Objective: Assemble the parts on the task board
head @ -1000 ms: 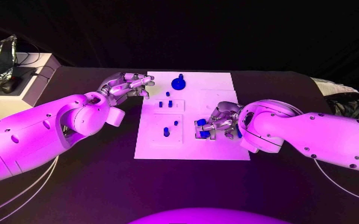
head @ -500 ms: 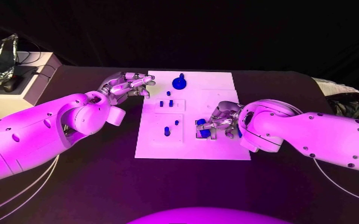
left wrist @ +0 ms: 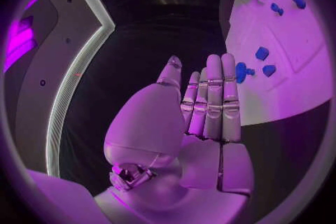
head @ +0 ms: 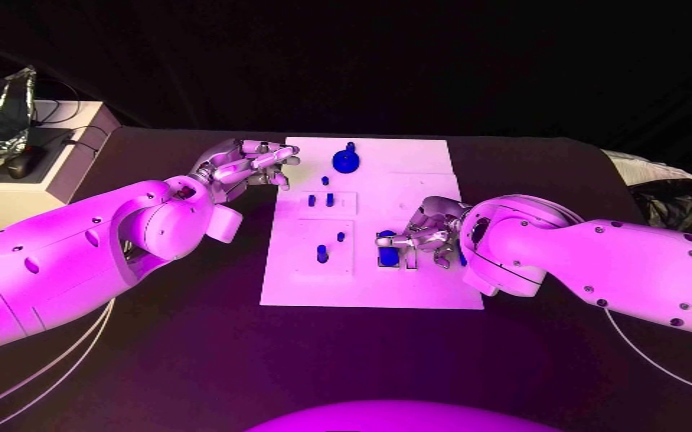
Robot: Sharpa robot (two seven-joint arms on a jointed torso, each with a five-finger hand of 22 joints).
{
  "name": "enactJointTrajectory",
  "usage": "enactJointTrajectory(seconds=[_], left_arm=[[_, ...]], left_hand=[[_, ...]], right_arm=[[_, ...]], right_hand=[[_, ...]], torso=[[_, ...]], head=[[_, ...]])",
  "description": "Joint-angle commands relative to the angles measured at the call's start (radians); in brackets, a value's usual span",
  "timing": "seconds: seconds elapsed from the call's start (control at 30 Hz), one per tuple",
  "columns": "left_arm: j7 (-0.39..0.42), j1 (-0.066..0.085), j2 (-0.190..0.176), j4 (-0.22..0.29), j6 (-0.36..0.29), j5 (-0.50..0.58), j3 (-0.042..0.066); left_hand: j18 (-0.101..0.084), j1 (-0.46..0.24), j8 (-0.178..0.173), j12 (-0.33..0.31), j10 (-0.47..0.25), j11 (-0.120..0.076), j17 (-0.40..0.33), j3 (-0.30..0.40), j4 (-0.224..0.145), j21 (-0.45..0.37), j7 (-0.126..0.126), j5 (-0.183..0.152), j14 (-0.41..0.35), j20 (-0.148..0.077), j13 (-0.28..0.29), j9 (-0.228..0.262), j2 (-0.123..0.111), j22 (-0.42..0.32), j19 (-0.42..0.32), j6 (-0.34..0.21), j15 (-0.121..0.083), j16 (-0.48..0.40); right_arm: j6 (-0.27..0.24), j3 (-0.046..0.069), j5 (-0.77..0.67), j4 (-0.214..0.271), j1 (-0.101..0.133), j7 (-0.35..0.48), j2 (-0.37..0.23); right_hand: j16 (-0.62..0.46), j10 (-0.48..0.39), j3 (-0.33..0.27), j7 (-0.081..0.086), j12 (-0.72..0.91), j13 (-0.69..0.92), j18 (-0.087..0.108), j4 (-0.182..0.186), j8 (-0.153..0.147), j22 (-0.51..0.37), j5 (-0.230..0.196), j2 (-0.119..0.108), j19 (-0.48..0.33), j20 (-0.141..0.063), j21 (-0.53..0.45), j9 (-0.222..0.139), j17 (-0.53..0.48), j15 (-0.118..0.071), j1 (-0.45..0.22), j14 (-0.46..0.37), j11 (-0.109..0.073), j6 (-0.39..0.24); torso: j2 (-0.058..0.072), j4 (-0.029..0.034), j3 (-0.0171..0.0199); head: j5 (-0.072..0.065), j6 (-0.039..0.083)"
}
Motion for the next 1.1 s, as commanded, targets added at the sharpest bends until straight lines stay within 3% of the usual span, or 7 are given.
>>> enactJointTrajectory(seconds=[0.03,0.43,0.6,0.8,0.93,1.0,1.1], left_arm=[[0.001,0.000,0.001,0.001,0.015,0.006,0.001],[-0.001,0.000,0.001,-0.001,0.017,0.005,0.001],[-0.001,0.000,0.002,-0.001,0.018,0.004,0.001],[-0.001,0.000,0.001,-0.001,0.018,0.004,0.001],[-0.001,0.000,0.000,-0.001,0.017,0.003,0.001],[-0.001,0.000,0.000,-0.001,0.016,0.003,0.001],[-0.001,0.000,0.000,-0.001,0.017,0.003,0.001]], left_hand=[[-0.016,-0.006,-0.004,-0.002,-0.008,0.002,0.001,-0.003,0.007,-0.004,-0.001,0.003,0.000,0.003,0.000,0.001,0.006,0.001,0.007,0.002,0.004,-0.003],[-0.016,-0.008,-0.004,-0.002,-0.010,0.002,0.001,-0.005,0.009,-0.004,-0.001,0.002,0.000,0.003,0.000,0.001,0.005,0.001,0.007,0.001,0.005,-0.004],[-0.016,-0.008,-0.004,-0.002,-0.010,0.002,0.001,-0.005,0.009,-0.004,-0.001,0.002,0.000,0.003,0.000,0.001,0.005,0.001,0.007,0.001,0.005,-0.004],[-0.016,-0.008,-0.004,-0.002,-0.010,0.002,0.001,-0.005,0.009,-0.004,-0.001,0.002,0.000,0.003,0.000,0.001,0.005,0.001,0.007,0.001,0.005,-0.004],[-0.016,-0.006,-0.004,0.000,-0.011,0.002,0.001,-0.005,0.009,-0.006,-0.001,0.002,0.000,0.003,0.000,0.001,0.007,0.000,0.007,0.002,0.004,-0.004],[-0.016,-0.005,-0.004,0.000,-0.011,0.002,0.001,-0.006,0.009,-0.006,-0.001,0.002,0.000,0.003,0.000,0.001,0.007,0.000,0.007,0.002,0.004,-0.004],[-0.016,-0.005,-0.004,0.001,-0.010,0.002,0.001,-0.005,0.009,-0.006,-0.002,0.002,0.000,0.003,0.000,0.001,0.007,0.000,0.008,0.002,0.004,-0.004]], right_arm=[[-0.004,-0.002,-0.008,0.009,-0.006,0.005,-0.005],[-0.072,-0.001,-0.001,0.054,-0.011,0.034,-0.050],[-0.087,-0.001,0.004,0.076,-0.012,0.051,-0.078],[-0.077,0.000,0.012,0.099,-0.017,0.072,-0.110],[-0.056,0.001,0.016,0.108,-0.021,0.080,-0.124],[-0.048,0.001,0.017,0.110,-0.023,0.083,-0.127],[-0.044,0.001,0.017,0.110,-0.026,0.085,-0.127]], right_hand=[[-0.008,-0.010,0.010,0.000,-0.011,-0.004,0.001,0.003,0.005,0.058,-0.007,-0.005,0.029,0.005,-0.012,0.004,0.000,0.005,-0.021,0.000,-0.001,-0.007],[0.006,0.005,0.006,-0.011,0.009,0.005,-0.004,-0.003,0.040,0.065,0.010,0.003,0.036,0.000,0.030,0.033,0.025,0.000,-0.008,0.003,-0.009,-0.002],[0.009,0.010,-0.007,-0.014,0.019,0.013,-0.005,-0.044,0.053,0.067,0.010,0.014,0.035,-0.002,0.044,0.046,0.031,-0.002,0.028,0.004,-0.011,-0.003],[0.009,0.023,0.012,-0.037,0.042,0.026,-0.015,-0.166,0.161,0.070,-0.011,0.011,0.035,-0.013,0.065,0.154,0.034,-0.014,0.091,0.005,-0.026,-0.018],[0.009,0.028,0.038,-0.042,0.048,0.029,-0.018,-0.204,0.190,0.071,-0.027,0.005,0.035,-0.017,0.073,0.184,0.035,-0.017,0.127,0.006,-0.030,-0.019],[0.011,0.031,0.148,-0.044,0.054,0.033,-0.020,-0.192,0.205,0.071,-0.088,-0.039,0.035,-0.018,0.079,0.198,0.038,-0.019,0.151,0.006,-0.033,-0.016],[0.012,0.035,0.179,-0.050,0.060,0.037,-0.021,-0.201,0.219,0.073,-0.059,-0.046,0.035,-0.020,0.086,0.212,0.039,-0.021,0.172,0.006,-0.036,-0.013]], torso=[[0.000,0.0013,0.0002],[0.000,-0.0011,-0.0007],[0.000,0.0013,-0.0004],[0.000,0.0009,-0.0009],[-0.001,-0.0001,-0.0004],[0.000,0.0000,-0.0005],[-0.001,-0.0009,-0.0009]], head=[[-0.001,0.002],[0.003,0.006],[0.001,0.004],[0.003,0.005],[0.005,0.004],[0.005,0.005],[0.005,0.005]])
